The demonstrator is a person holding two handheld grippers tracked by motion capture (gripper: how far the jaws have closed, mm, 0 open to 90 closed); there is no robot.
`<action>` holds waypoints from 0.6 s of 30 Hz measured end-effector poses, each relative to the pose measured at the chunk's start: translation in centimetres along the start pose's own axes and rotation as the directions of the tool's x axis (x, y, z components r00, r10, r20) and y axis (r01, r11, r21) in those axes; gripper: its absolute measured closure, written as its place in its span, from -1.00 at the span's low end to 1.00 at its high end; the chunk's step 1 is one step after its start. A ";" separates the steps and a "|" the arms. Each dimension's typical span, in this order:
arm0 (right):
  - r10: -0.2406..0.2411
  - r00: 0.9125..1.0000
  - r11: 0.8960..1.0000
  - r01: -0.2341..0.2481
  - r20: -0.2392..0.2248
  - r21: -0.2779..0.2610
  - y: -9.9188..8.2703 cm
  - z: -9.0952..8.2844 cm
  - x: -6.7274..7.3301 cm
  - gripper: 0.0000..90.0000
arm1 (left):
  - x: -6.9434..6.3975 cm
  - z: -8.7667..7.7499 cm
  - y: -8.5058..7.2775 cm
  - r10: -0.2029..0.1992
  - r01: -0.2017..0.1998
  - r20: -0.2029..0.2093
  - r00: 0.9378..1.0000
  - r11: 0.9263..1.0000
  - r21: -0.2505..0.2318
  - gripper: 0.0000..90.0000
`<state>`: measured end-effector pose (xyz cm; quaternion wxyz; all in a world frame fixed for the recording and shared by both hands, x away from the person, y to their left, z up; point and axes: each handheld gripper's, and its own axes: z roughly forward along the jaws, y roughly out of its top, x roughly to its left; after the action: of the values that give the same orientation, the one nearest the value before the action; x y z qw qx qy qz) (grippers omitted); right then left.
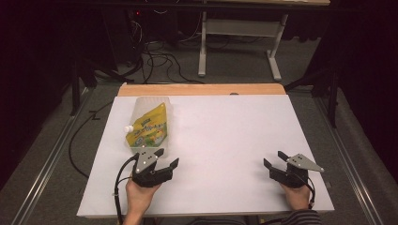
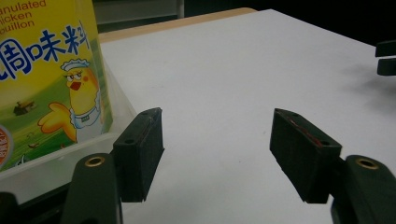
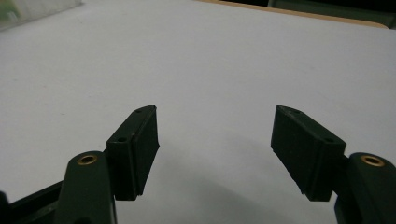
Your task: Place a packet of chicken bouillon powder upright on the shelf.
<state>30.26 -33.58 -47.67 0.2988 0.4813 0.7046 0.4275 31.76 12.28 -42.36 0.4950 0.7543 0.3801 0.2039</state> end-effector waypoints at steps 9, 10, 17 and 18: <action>0.001 1.000 1.000 -0.001 0.006 -0.002 0.0 0.0 -0.1 -0.28 | 0.0 0.7 0.1 -0.027 0.027 -0.005 1.000 0.999 0.031 -0.23; 0.001 1.000 1.000 -0.001 0.005 -0.001 0.0 0.0 -0.1 -0.28 | -0.1 0.8 0.1 -0.022 0.022 -0.003 1.000 0.999 0.036 -0.23; -0.001 1.000 1.000 0.001 0.004 -0.002 0.0 0.0 -0.1 -0.28 | -0.7 2.0 0.0 -0.017 0.015 0.020 1.000 0.998 0.054 -0.23; 0.003 1.000 1.000 -0.003 0.005 -0.001 0.0 0.0 -0.1 -0.28 | -0.7 2.2 0.1 -0.015 0.014 0.022 1.000 0.998 0.054 -0.23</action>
<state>30.30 -33.63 -47.67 0.3000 0.4831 0.7031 0.4270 32.82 10.41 -43.19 0.4804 0.7668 0.3851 0.1816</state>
